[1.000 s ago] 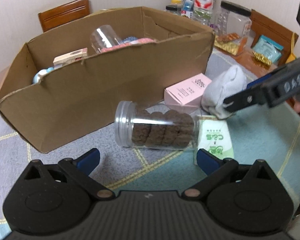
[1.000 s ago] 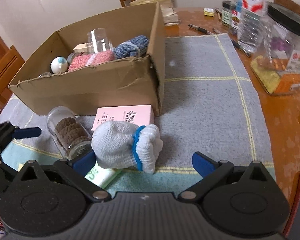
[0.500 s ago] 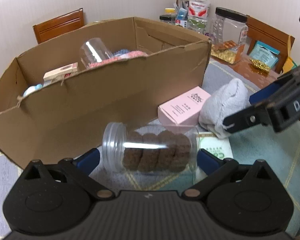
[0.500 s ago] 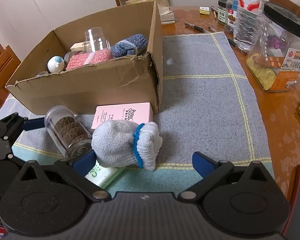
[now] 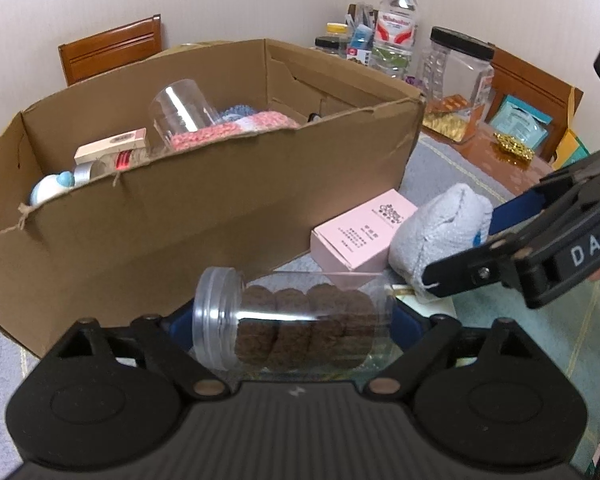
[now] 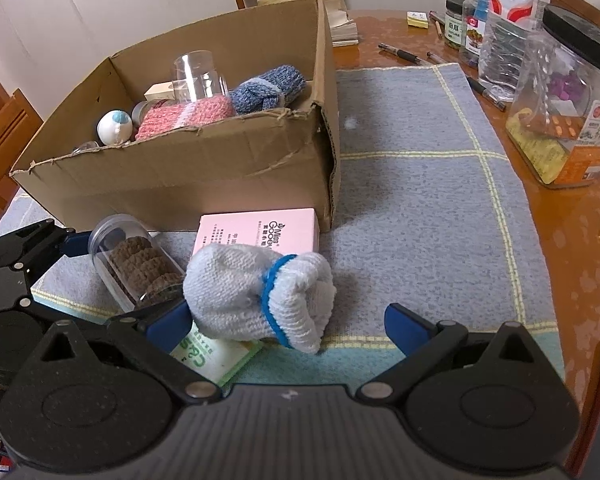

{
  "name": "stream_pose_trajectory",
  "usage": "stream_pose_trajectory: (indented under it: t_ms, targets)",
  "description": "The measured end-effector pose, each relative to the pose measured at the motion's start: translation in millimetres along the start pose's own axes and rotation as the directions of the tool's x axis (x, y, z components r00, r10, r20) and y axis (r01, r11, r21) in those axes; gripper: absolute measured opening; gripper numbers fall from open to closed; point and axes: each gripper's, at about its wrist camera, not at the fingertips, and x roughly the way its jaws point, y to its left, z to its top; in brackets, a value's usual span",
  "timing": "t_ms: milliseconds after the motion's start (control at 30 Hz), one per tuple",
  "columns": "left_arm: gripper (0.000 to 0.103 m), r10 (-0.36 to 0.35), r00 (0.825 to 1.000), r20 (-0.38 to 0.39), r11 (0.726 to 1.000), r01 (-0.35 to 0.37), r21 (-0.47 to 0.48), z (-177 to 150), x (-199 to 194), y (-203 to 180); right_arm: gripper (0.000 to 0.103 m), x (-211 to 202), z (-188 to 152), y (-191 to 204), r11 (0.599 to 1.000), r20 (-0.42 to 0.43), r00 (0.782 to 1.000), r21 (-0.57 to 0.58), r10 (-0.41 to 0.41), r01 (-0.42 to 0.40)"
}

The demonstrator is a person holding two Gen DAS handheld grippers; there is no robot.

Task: Organize objects
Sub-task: 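Grasp the brown-cookie jar with the left tool while the right tool grasps the grey glove, then carry the cookie jar and grey glove into the cardboard box and open both tools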

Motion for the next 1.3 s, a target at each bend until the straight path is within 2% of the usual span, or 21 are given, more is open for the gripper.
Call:
stream_pose_trajectory:
  t_ms: [367,467,533,767,1067,1200,1300]
  targets:
    - [0.091,0.025,0.999,-0.023,1.0,-0.026,-0.009,-8.3,-18.6,18.2,0.103,13.6,5.0,6.1,1.0,-0.006,1.0,0.007,0.002,-0.002]
    - [0.091,0.029,0.999,-0.025,1.0,-0.03,-0.009,-8.5,-21.0,21.7,0.094,17.8,7.1,7.8,1.0,-0.021,1.0,0.009,0.012,-0.011]
    - [0.091,0.036,0.999,-0.023,0.999,-0.036,-0.003,-8.4,-23.3,22.0,0.084,18.7,8.0,9.6,1.0,-0.029,0.999,0.009,0.025,-0.025]
    - [0.091,0.011,0.999,-0.031,1.0,-0.012,-0.017,-5.3,-32.9,27.0,0.081,13.8,7.7,16.5,1.0,-0.03,0.999,-0.022,-0.011,0.01]
    - [0.091,-0.013,0.998,-0.057,1.0,0.012,-0.016,12.7,-60.4,26.4,0.081,-15.0,14.2,18.3,0.999,-0.022,0.999,-0.044,-0.025,0.024]
    - [0.091,-0.048,0.998,-0.03,0.999,0.048,-0.016,29.1,-86.7,25.8,0.081,-40.1,20.7,21.2,0.997,0.003,1.0,-0.074,-0.014,0.015]
    - [0.091,-0.046,0.999,0.007,0.999,0.046,0.008,48.4,-106.6,24.9,0.081,-64.2,29.5,26.1,0.994,0.056,0.998,-0.113,0.0,0.006]
